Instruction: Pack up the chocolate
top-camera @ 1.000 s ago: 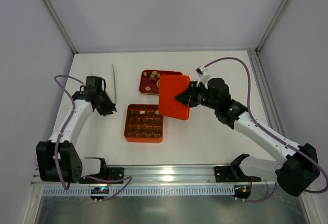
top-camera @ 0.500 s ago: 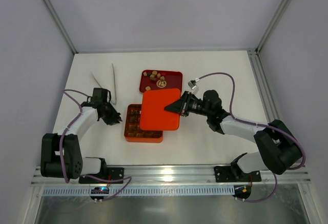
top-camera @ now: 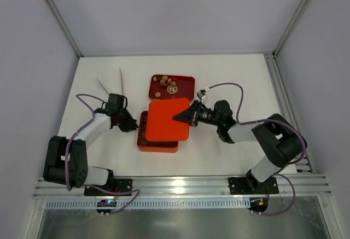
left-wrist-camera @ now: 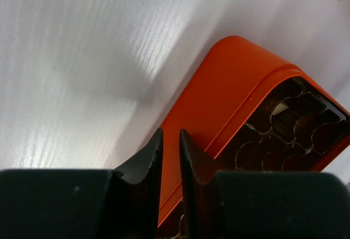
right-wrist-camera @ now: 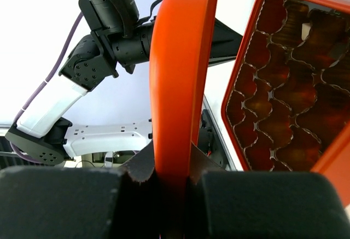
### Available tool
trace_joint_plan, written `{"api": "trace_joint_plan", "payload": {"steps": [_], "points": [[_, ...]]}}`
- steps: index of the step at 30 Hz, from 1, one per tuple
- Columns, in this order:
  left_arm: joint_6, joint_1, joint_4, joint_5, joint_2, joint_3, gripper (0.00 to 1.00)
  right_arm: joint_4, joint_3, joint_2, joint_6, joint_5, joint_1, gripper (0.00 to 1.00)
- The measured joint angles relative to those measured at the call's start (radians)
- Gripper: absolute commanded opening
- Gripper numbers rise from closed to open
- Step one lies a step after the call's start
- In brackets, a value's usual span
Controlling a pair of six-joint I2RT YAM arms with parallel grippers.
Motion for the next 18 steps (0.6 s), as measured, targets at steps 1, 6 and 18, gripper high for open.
{"api": "trace_joint_plan", "payload": {"steps": [1, 6, 18], "points": [[-0.003, -0.007, 0.001, 0.0, 0.0, 0.0, 0.17, 0.007, 0.0, 0.006, 0.002, -0.002, 0.0, 0.04], [-0.024, -0.034, 0.008, 0.0, 0.0, 0.0, 0.17, 0.044, 0.0, 0.058, 0.008, -0.013, 0.0, 0.04], [-0.045, -0.057, 0.019, 0.0, 0.0, -0.005, 0.17, 0.112, -0.009, 0.161, 0.021, -0.028, 0.0, 0.04]]}}
